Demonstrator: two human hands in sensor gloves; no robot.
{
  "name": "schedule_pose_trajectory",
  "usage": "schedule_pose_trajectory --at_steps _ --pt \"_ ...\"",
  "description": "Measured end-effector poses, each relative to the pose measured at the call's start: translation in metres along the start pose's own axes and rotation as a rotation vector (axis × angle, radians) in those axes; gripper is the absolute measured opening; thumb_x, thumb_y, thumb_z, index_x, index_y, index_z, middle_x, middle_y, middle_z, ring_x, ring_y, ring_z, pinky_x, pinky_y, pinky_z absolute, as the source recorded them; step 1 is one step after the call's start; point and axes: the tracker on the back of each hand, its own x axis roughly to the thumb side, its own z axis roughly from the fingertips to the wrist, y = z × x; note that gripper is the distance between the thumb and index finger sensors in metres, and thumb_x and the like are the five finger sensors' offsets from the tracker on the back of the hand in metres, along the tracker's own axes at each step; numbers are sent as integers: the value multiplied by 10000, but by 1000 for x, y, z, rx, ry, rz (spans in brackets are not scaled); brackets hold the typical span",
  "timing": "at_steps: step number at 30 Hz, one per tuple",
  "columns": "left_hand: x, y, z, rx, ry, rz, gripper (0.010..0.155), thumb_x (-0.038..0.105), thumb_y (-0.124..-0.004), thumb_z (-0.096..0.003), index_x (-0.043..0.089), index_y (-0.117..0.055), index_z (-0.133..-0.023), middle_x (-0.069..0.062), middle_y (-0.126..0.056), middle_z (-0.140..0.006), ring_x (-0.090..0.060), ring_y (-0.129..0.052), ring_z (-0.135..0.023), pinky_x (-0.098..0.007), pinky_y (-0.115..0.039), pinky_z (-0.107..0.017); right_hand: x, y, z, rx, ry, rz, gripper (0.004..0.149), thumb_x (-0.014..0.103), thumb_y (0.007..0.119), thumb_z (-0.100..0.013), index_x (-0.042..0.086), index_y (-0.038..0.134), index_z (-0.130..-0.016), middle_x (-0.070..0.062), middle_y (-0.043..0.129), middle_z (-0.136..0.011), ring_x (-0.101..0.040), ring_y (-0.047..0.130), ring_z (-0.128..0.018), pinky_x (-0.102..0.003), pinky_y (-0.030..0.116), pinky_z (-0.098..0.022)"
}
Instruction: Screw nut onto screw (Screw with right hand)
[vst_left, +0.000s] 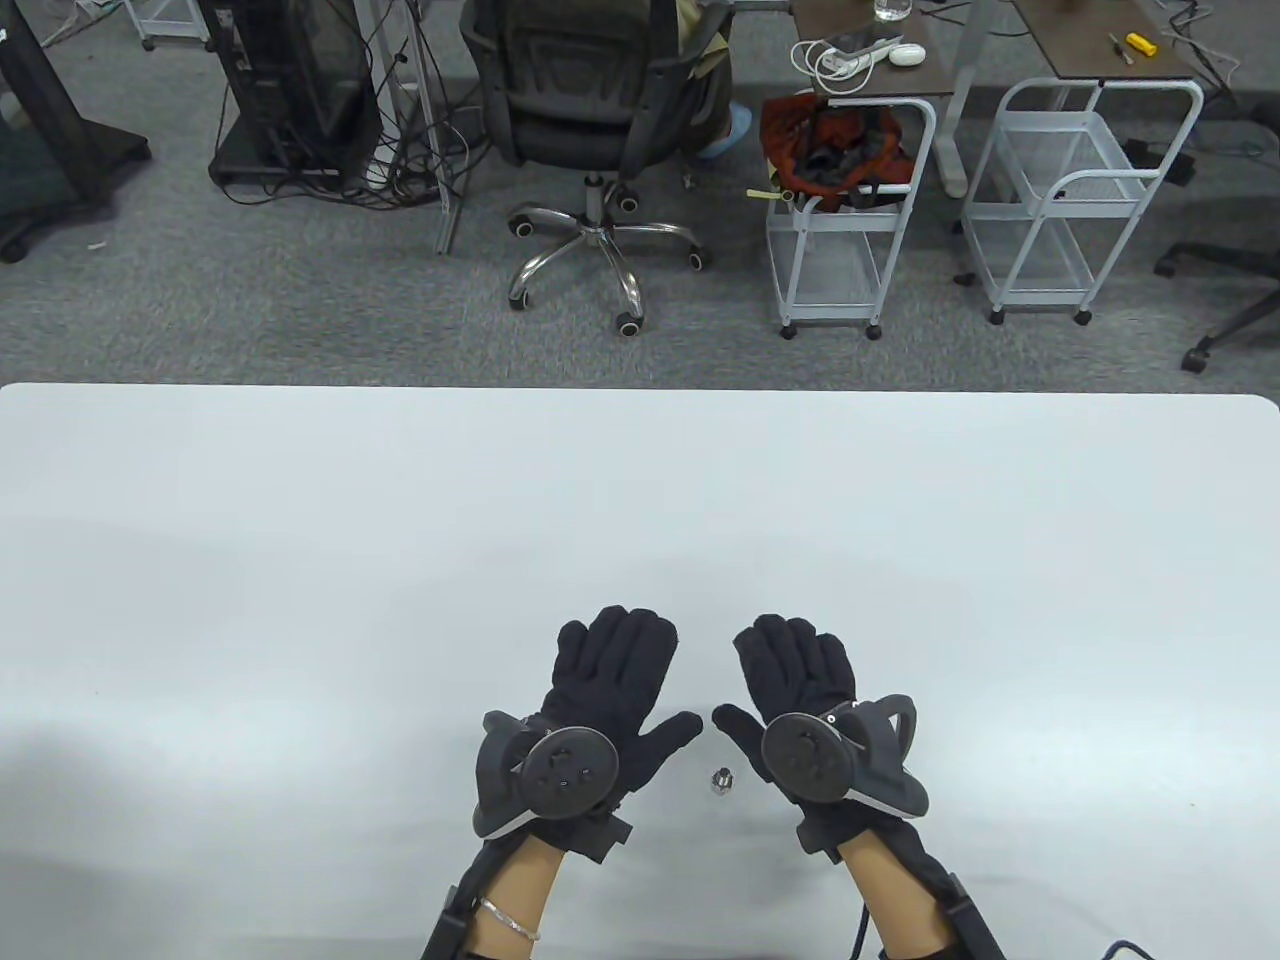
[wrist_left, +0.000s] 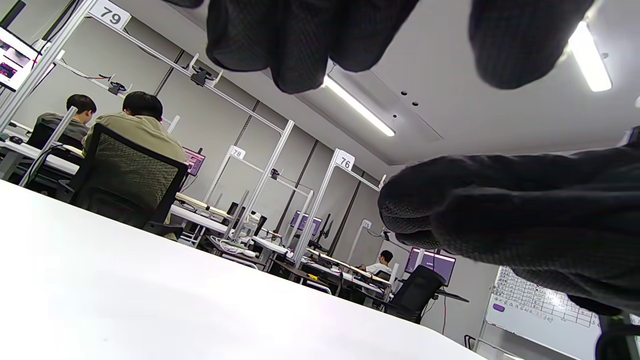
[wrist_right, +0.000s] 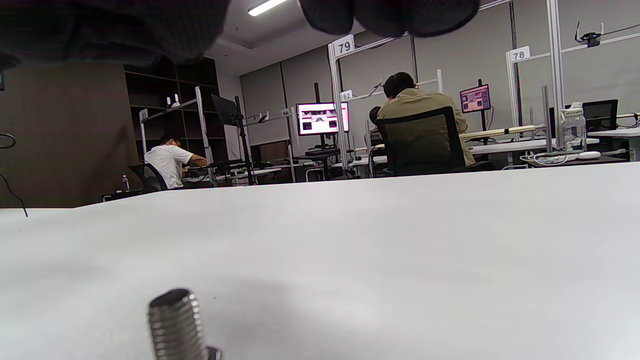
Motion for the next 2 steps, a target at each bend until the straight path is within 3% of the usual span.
schedule_pose_trajectory --at_steps 2 --pt "0 0 0 -1 -1 1 775 637 -678 -484 188 -605 -1111 -152 -720 -1166 -448 -663 -1051 -617 -415 -778 0 0 0 1 1 -7 725 426 697 -564 -52 502 -1074 -362 525 -1064 -586 540 -984 -692 404 -672"
